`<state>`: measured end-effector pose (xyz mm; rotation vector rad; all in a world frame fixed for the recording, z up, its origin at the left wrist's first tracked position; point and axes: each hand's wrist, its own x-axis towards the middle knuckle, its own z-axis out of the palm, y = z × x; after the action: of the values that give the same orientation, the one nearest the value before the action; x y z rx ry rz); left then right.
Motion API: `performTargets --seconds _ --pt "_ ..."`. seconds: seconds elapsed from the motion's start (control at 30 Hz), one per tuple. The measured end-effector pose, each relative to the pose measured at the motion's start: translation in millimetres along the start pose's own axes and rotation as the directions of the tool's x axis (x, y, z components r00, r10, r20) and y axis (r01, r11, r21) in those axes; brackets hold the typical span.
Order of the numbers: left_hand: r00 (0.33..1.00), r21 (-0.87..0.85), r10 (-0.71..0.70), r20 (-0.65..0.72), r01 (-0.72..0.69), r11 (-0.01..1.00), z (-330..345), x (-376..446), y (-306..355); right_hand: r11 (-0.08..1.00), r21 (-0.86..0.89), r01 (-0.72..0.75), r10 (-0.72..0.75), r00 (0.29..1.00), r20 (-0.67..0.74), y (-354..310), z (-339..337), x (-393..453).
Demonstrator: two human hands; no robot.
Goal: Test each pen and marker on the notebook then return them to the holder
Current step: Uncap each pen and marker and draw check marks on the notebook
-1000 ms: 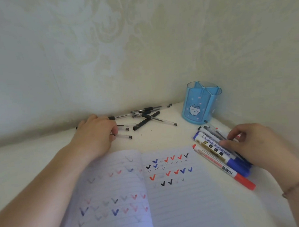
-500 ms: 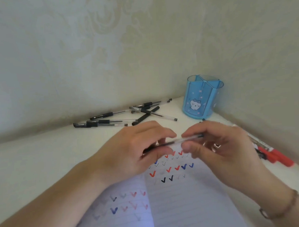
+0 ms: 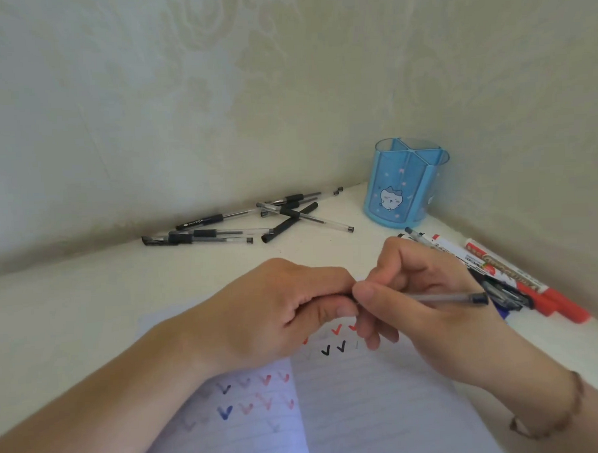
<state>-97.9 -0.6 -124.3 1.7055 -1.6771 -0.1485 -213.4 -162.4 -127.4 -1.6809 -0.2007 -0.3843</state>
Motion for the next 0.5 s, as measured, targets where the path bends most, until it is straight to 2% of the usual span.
performTargets --seconds 0.17,0.23,0.3,0.37,0.43,0.5 --pt "0.999 0.024 -0.050 -0.009 0.050 0.998 -1 -1 -5 1.000 -0.018 0.011 -0.011 1.000 0.011 -3 -7 2" --pt "0.994 0.060 -0.083 -0.077 0.087 0.994 -4 -3 -8 0.998 0.035 -0.047 0.047 0.999 0.005 -9 -18 5" --pt "0.978 0.012 -0.145 -0.149 0.149 0.989 -7 -5 -13 0.981 0.106 -0.161 0.157 0.987 0.042 -14 -28 7" --pt "0.965 -0.007 -0.190 -0.179 0.192 0.981 -8 -5 -17 0.973 0.003 -0.230 0.230 0.973 -0.003 -11 -32 8" --pt "0.968 0.072 -0.183 -0.173 0.198 0.978 -6 -5 -19 0.936 -0.192 -0.297 0.280 0.954 -0.108 -2 -27 7" --pt "0.977 0.154 -0.154 -0.150 0.177 0.972 -3 -5 -22 0.894 -0.297 -0.336 0.294 0.939 -0.177 5 -19 7"
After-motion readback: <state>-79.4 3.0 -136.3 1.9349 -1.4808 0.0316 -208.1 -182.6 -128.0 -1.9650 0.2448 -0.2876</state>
